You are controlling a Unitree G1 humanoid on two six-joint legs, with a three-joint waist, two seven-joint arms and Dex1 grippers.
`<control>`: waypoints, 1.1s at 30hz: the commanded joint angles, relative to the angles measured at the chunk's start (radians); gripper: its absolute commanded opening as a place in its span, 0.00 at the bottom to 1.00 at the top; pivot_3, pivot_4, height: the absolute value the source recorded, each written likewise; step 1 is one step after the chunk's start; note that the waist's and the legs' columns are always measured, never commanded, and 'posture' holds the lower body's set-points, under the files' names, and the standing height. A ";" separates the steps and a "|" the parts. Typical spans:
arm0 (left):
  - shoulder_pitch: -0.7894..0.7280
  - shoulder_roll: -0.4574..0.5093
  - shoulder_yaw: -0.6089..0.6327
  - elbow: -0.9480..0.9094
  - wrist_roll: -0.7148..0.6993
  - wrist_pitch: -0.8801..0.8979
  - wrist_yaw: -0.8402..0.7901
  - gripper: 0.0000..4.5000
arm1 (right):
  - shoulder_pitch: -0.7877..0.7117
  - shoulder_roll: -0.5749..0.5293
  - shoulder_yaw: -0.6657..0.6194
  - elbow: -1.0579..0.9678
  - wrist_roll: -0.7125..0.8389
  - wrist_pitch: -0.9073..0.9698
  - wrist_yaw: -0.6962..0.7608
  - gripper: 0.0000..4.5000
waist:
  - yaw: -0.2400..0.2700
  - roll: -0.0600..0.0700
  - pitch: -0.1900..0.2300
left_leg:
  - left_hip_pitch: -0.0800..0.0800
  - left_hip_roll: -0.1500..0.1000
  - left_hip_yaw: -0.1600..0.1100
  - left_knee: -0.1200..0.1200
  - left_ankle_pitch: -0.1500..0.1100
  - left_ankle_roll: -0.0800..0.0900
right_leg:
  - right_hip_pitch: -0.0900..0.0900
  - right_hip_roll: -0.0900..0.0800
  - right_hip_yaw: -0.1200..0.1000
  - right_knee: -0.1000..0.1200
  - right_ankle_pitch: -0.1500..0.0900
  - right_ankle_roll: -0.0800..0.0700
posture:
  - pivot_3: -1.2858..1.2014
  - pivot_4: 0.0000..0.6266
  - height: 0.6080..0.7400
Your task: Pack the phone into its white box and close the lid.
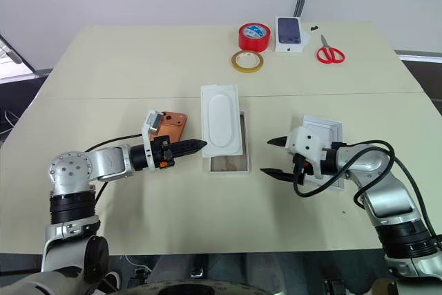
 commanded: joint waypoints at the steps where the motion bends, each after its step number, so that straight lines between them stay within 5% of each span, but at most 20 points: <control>1: 0.002 0.010 -0.014 -0.021 0.000 -0.009 -0.023 0.00 | -0.002 0.010 -0.026 -0.001 0.008 -0.038 -0.016 0.86 | 0.000 0.000 0.000 | 0.000 0.000 0.000 0.000 0.000 0.000 | 0.000 0.000 0.000 0.000 0.000 0.000 | 0.52 0.24 1.00; 2: 0.004 0.013 -0.018 -0.023 -0.001 -0.006 -0.028 0.00 | -0.003 0.013 -0.023 0.000 0.008 -0.042 -0.019 0.86 | 0.000 0.000 0.000 | 0.000 0.000 0.000 0.000 0.000 0.000 | 0.000 0.000 0.000 0.000 0.000 0.000 | 0.52 0.24 1.00; 10: 0.006 0.048 -0.037 -0.032 0.012 -0.012 -0.058 0.78 | -0.046 0.020 -0.026 0.053 -0.002 -0.082 -0.038 0.88 | 0.000 0.000 0.000 | 0.000 0.000 0.000 0.000 0.000 0.000 | 0.000 0.000 0.000 0.000 0.000 0.000 | 0.52 0.24 1.00; 17: 0.018 0.129 -0.046 -0.118 0.063 -0.093 -0.125 0.78 | -0.146 0.100 -0.046 0.040 0.086 -0.029 -0.088 0.88 | -0.004 -0.001 0.001 | 0.000 0.000 0.000 0.000 0.000 0.000 | -0.001 0.000 0.000 0.000 0.000 0.000 | 0.52 0.24 1.00; 20: 0.060 0.193 -0.103 -0.233 0.216 -0.299 -0.218 0.81 | -0.200 0.174 -0.025 0.004 0.131 0.035 -0.128 0.69 | -0.006 -0.001 0.001 | 0.000 0.000 0.000 -0.001 0.001 -0.002 | -0.002 0.000 0.000 0.001 0.000 0.000 | 0.52 0.24 1.00; 26: 0.184 0.328 -0.188 -0.214 0.564 -0.806 -0.469 0.81 | -0.293 0.282 0.159 0.087 -0.109 -0.014 -0.276 0.01 | -0.003 0.000 0.001 | 0.000 0.000 0.000 -0.006 0.004 -0.007 | -0.003 0.000 0.000 -0.002 0.000 -0.001 | 0.52 0.24 1.00; 30: 0.208 0.353 -0.205 -0.094 0.794 -1.192 -0.541 0.81 | -0.350 0.301 0.258 0.130 -0.206 0.003 -0.286 0.01 | 0.002 0.000 0.001 | -0.003 0.000 0.000 -0.008 0.002 -0.002 | -0.007 -0.001 0.000 -0.003 0.000 -0.002 | 0.52 0.24 1.00; 33: 0.214 0.357 -0.186 -0.041 0.806 -1.267 -0.595 0.81 | -0.374 0.313 0.311 0.120 -0.253 0.010 -0.284 0.01 | -0.003 0.000 0.001 | -0.011 0.000 0.001 -0.008 0.005 -0.007 | -0.015 -0.001 0.000 -0.002 0.001 -0.002 | 0.52 0.24 1.00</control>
